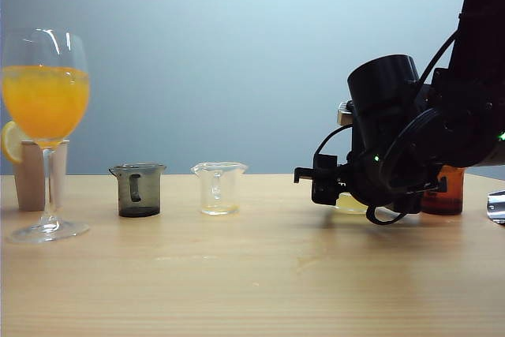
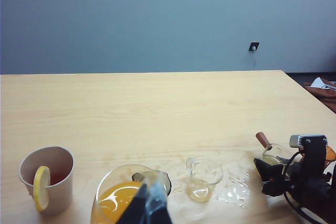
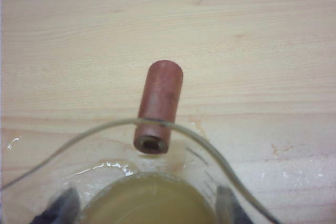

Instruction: Pick up the third measuring cup from the left, pour the pineapple juice inside into the goblet, and finally put the measuring cup back in its original place.

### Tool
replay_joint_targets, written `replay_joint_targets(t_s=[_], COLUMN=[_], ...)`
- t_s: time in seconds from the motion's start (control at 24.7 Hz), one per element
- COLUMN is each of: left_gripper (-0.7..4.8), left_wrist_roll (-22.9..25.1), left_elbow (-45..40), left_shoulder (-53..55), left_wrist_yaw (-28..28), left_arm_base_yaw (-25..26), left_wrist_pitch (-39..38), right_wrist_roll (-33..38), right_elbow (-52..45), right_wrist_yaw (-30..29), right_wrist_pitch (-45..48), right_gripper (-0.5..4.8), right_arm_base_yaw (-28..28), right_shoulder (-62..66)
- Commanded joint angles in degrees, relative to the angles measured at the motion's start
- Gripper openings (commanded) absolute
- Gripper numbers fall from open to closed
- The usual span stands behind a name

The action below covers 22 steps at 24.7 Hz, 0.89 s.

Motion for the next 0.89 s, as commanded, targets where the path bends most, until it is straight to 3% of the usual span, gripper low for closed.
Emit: replay_joint_targets(t_s=[0.04, 0.32, 0.57, 0.73, 0.89], left_gripper=[-0.05, -0.05, -0.05, -0.05, -0.05], left_wrist_roll=[0.04, 0.04, 0.04, 0.04, 0.04], left_elbow=[0.33, 0.33, 0.33, 0.33, 0.33], left_shoulder=[-0.04, -0.04, -0.04, -0.04, -0.04], left_wrist_yaw=[0.28, 0.28, 0.28, 0.28, 0.28], left_arm_base_yaw=[-0.04, -0.04, -0.04, -0.04, -0.04], left_wrist_pitch=[0.35, 0.37, 0.42, 0.48, 0.61], right_wrist_roll=[0.28, 0.24, -1.07, -1.05, -1.05], right_elbow=[0.20, 0.20, 0.26, 2.64, 10.95], right_wrist_yaw=[-2.01, -5.51, -13.88, -20.90, -26.08], right_wrist_pitch=[0.57, -0.26, -4.81, -13.88, -25.88], right_gripper=[0.44, 0.44, 0.44, 0.44, 0.44], right_arm_base_yaw=[0.09, 0.15, 0.15, 0.20, 1.44], right_shoulder=[-1.29, -7.87, -17.31, -23.19, -25.75])
